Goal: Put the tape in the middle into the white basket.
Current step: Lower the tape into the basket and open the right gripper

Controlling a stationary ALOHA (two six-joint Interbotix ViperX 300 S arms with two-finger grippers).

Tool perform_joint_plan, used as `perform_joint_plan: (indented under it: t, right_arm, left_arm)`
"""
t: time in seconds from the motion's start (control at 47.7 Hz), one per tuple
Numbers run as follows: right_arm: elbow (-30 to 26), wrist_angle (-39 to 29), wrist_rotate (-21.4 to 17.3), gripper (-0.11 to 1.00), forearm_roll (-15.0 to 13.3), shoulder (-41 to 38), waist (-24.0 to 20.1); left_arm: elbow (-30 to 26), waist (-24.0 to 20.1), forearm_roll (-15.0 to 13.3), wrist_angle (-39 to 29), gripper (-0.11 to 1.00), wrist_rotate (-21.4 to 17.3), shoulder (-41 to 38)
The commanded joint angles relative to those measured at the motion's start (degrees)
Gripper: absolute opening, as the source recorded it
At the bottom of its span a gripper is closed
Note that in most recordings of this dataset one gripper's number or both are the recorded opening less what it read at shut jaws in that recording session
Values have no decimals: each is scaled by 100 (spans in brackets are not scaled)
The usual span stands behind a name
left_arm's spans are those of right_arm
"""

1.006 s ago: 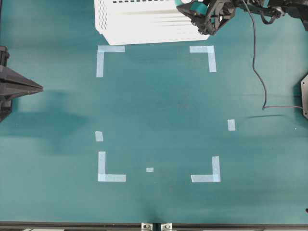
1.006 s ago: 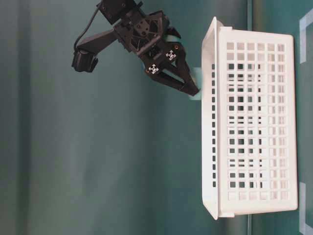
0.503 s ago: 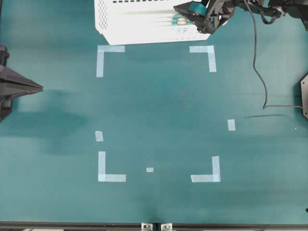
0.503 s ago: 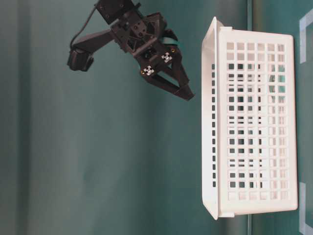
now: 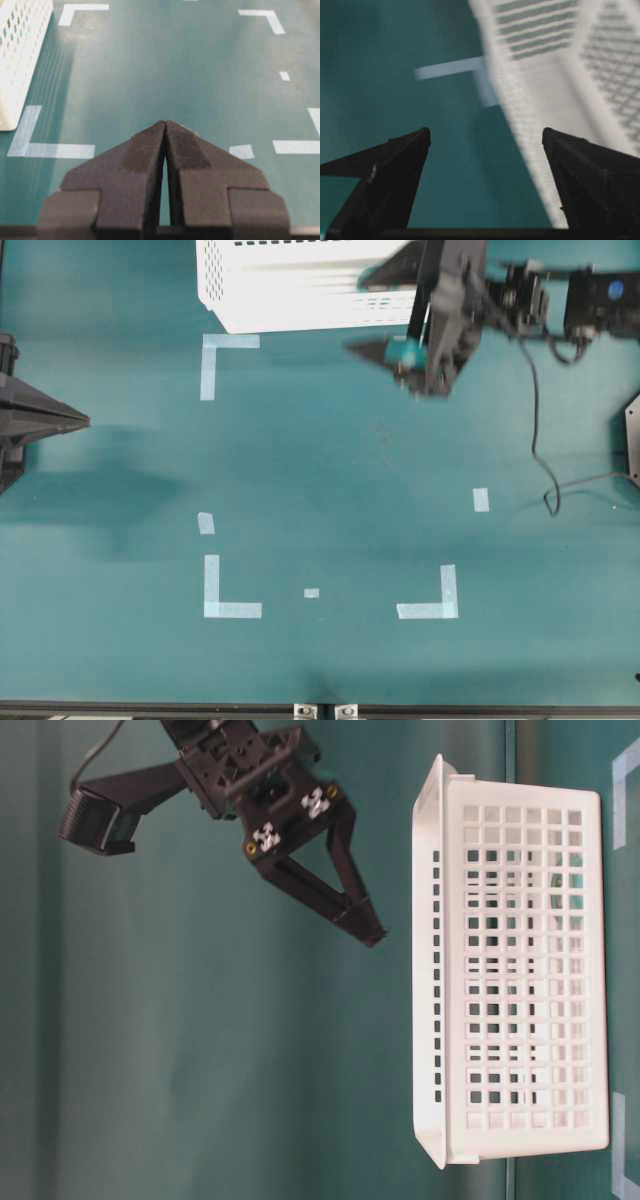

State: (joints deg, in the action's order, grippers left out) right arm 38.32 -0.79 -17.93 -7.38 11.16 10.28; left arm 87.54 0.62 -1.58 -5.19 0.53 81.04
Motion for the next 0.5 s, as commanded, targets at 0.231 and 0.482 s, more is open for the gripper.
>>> perform_joint_plan:
  t: [0.231, 0.482]
  right_arm:
    - [88, 141, -9, 93, -9, 132, -554]
    - [211, 141, 18, 93, -35, 316, -589]
  left_arm:
    - [-70, -26, 0, 53, -11, -18, -53]
    - [-70, -26, 0, 53, -11, -18, -53]
